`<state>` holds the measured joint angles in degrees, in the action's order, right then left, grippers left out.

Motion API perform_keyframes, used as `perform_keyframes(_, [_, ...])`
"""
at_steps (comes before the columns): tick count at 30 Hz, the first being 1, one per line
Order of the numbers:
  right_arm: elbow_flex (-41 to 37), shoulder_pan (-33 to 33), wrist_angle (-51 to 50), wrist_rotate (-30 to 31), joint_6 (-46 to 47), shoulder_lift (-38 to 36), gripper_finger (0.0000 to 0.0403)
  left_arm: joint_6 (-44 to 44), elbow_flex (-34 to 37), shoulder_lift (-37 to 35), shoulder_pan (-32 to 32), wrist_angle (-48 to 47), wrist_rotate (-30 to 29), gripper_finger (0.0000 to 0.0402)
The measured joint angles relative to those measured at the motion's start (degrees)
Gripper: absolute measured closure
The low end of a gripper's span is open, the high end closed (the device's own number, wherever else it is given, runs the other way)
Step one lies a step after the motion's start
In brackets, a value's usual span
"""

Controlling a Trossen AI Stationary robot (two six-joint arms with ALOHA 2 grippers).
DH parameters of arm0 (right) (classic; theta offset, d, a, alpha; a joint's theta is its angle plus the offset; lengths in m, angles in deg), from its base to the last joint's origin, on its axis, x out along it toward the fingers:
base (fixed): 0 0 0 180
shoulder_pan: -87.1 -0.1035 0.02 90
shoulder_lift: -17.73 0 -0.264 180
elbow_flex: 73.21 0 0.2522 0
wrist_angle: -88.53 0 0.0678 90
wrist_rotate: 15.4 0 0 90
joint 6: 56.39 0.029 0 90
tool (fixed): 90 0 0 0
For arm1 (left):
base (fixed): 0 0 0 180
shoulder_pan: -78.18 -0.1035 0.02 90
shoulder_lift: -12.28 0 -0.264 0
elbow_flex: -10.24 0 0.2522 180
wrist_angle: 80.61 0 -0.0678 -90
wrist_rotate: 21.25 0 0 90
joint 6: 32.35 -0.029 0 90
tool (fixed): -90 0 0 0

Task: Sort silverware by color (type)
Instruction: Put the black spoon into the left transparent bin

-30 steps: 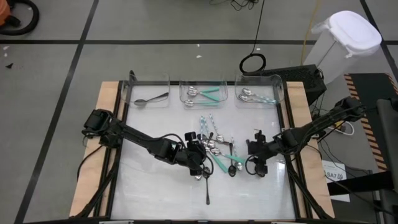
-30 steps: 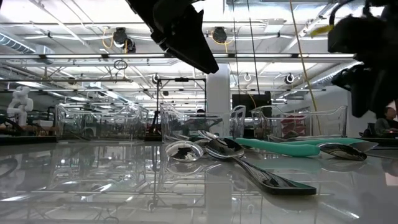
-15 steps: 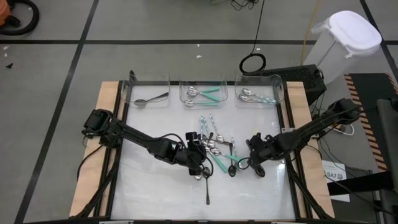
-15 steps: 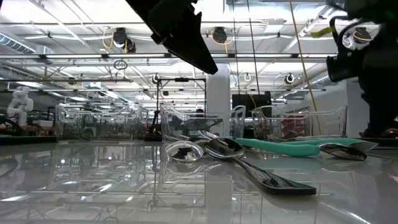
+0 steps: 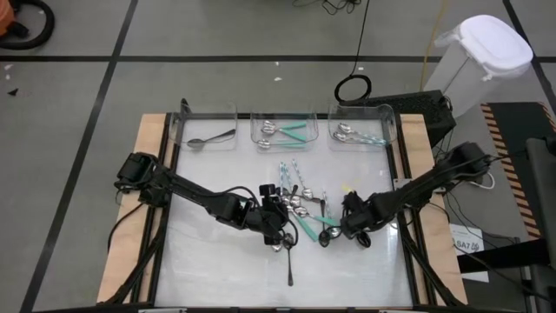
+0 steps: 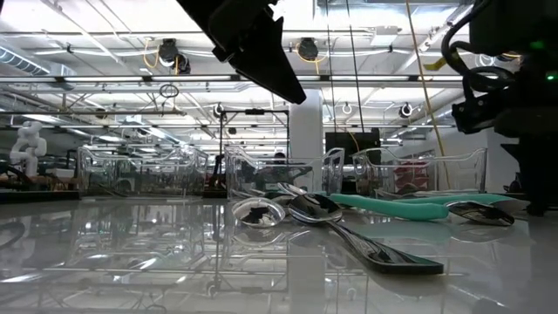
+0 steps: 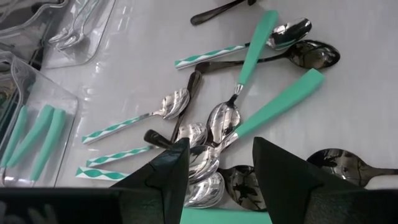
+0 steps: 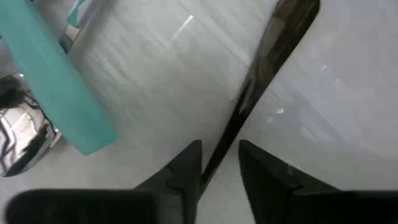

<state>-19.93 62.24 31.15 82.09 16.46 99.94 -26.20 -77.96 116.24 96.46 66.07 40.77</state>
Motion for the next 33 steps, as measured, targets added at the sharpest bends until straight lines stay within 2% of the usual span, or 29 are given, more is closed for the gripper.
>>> perform_keyframes(5, [1.1, -0.1, 0.3, 1.6, -0.8, 1.6, 0.0388, 0.3, 0.0, 0.0, 0.0, 0.2, 0.0, 0.0225])
perform_keyframes(11, [1.9, -0.1, 0.3, 4.2, 0.6, 1.4, 0.0383, 2.0, 0.0, 0.0, 0.0, 0.2, 0.0, 0.0225])
perform_keyframes(15, [5.3, 0.1, -1.5, 10.9, -3.3, 0.8, 0.0395, 2.5, 0.0, 0.0, 0.0, 0.2, 0.0, 0.0225])
perform_keyframes(21, [12.2, 0.1, -3.0, 17.7, -17.1, 0.3, 0.0396, 2.7, 0.0, 0.0, -0.2, 0.4, -0.2, 0.0225])
perform_keyframes(25, [15.4, 0.2, -2.5, 24.6, -28.3, 0.3, 0.0396, 4.6, 0.0, 0.0, -0.9, 0.4, -0.6, 0.0225])
perform_keyframes(30, [16.2, 0.1, 1.1, 32.0, -41.4, 0.4, 0.0396, 15.9, 0.0, 0.0, -2.8, -0.8, -6.4, 0.0225])
perform_keyframes(33, [16.2, 0.1, 2.7, 37.5, -47.3, 1.5, 0.0396, 23.8, 0.0, -0.1, -4.2, -3.3, -7.4, 0.0225])
